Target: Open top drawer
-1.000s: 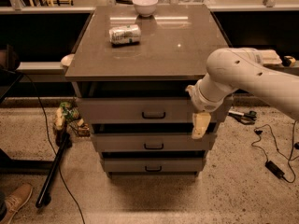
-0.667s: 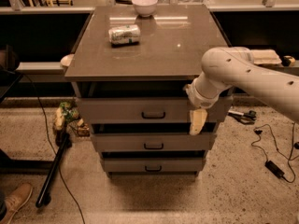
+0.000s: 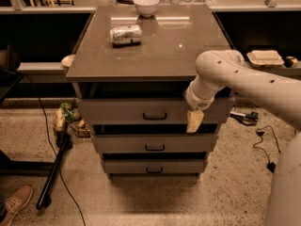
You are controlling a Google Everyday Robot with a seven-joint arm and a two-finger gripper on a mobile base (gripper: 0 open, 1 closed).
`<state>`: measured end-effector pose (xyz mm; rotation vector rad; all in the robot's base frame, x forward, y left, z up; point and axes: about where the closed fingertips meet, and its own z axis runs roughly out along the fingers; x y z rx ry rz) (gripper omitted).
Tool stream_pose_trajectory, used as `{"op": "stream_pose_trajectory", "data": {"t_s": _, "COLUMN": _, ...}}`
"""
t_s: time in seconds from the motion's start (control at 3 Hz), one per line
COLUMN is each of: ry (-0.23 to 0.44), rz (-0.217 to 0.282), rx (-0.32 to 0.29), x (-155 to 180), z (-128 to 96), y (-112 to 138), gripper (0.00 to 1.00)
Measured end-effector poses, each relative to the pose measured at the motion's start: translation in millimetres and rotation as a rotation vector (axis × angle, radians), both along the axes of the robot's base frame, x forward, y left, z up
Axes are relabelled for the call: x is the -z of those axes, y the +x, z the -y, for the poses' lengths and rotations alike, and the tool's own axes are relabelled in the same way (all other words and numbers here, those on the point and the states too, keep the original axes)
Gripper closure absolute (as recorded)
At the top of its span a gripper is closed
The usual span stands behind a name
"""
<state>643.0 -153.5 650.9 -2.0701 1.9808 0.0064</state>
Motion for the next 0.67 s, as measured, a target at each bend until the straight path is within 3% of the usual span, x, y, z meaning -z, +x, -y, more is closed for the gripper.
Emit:
{"op": "stream_pose_trajectory", "data": {"t_s": 0.33, "ry": -0.009, "rz": -0.033, "rx": -0.020, "x": 13.3, "z": -6.7, "y": -5.9, "gripper": 0.41}}
{"op": "stream_pose_trajectory", "data": {"t_s": 0.67, "ry": -0.010, "rz": -0.034, "rx": -0.010, "x": 12.8, "z": -3.1, "y": -13.2, "gripper": 0.64}}
